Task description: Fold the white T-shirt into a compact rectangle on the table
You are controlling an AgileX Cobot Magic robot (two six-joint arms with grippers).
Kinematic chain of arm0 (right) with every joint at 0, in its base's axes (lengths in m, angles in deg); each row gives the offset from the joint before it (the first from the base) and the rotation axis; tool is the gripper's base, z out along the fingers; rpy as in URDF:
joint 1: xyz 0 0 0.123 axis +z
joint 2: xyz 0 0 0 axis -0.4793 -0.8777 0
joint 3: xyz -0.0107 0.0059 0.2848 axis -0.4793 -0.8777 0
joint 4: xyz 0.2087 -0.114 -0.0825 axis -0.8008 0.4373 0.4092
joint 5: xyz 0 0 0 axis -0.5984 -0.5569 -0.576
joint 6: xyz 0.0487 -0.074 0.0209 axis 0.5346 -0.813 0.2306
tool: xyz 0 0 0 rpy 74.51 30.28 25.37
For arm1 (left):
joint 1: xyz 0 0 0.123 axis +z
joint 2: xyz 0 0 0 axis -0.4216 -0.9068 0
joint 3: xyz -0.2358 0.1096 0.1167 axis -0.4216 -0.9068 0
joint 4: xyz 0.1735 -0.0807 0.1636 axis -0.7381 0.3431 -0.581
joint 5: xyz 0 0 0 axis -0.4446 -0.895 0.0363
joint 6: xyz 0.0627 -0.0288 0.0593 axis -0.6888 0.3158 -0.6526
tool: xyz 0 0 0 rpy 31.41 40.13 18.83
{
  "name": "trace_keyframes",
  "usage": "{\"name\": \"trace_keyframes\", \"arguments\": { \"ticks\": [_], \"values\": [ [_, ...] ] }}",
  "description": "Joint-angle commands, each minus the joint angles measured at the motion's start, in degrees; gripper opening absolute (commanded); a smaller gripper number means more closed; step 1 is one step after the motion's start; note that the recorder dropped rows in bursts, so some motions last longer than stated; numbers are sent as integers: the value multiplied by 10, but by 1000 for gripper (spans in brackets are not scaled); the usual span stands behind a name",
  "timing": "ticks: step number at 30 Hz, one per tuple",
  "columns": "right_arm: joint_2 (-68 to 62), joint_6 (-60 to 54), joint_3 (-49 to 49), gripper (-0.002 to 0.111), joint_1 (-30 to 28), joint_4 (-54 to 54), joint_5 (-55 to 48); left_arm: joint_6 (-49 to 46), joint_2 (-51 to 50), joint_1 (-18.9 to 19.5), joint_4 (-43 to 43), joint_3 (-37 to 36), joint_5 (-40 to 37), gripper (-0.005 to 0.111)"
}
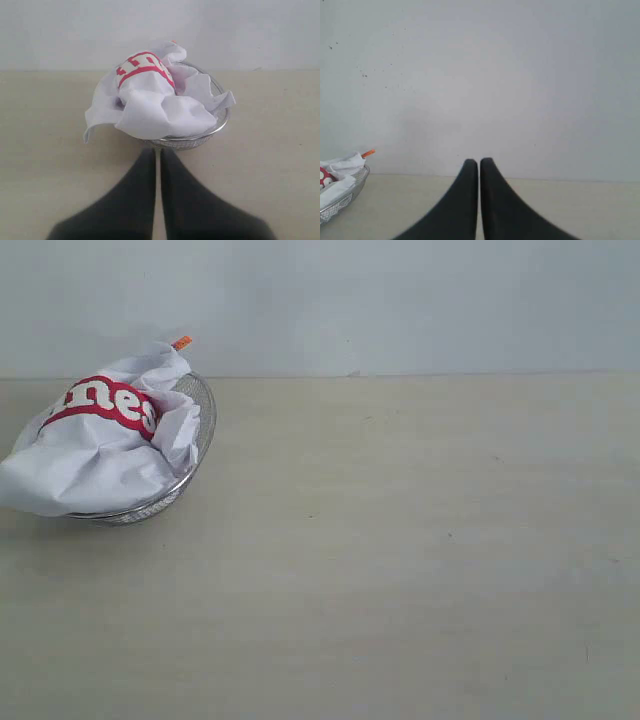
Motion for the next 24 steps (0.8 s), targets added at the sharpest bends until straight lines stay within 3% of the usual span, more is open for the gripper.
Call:
{"name": "trace_keyframes", "arguments": {
  "ticks": [1, 24],
  "values": [
    [3, -2, 0, 0, -1, 0, 8, -2, 1, -2, 0, -2, 3, 4],
    [3, -2, 0, 0, -1, 0, 17, -2, 1, -2, 0, -2, 3, 4]
  ]
}}
